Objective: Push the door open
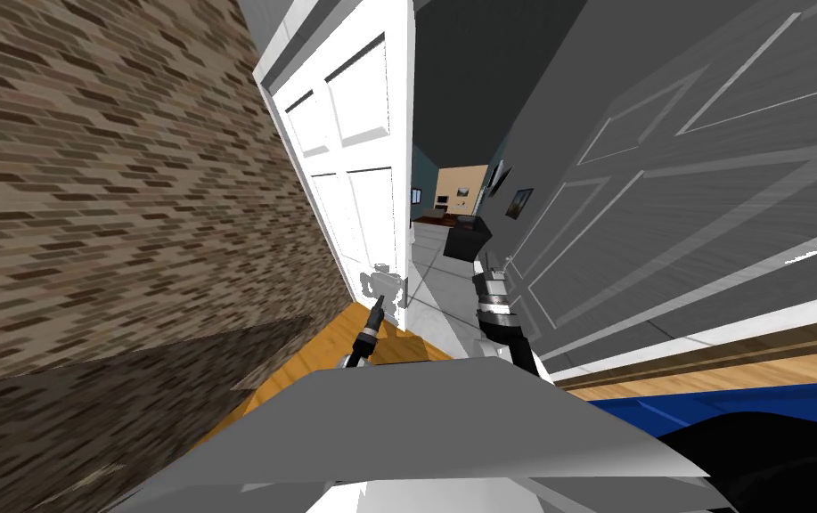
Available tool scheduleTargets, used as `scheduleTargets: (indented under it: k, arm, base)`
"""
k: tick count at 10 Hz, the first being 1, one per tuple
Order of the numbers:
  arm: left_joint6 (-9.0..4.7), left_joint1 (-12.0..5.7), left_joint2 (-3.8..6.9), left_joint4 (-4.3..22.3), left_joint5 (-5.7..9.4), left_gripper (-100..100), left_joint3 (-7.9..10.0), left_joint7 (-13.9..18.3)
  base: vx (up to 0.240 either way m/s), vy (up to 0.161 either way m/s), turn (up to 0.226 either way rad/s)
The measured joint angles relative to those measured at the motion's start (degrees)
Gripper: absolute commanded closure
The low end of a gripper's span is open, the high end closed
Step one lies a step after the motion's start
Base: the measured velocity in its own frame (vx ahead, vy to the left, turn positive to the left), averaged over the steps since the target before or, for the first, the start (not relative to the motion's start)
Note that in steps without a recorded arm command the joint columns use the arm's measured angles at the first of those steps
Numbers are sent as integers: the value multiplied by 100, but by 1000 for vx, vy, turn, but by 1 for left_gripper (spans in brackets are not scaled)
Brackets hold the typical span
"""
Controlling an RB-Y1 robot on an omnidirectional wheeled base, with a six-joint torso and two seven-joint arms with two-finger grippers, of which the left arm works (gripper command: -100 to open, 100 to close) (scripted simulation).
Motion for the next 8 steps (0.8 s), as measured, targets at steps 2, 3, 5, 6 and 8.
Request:
scheduleTargets:
  k: [2,3,5,6,8]
  arm:
    - [-38,-97,-37,254,-2,-100,-80,18]
    - [-76,-139,-35,378,2,-100,-118,36]
    - [-175,-250,-86,725,1,-100,-210,50]
    - [-193,-300,-105,871,1,-100,-279,71]
    - [-281,-412,-138,1211,5,-100,-372,111]
  base:
    - [60,67,-77]
    - [58,74,-92]
    - [92,126,-140]
    - [88,123,-102]
    - [101,126,-114]
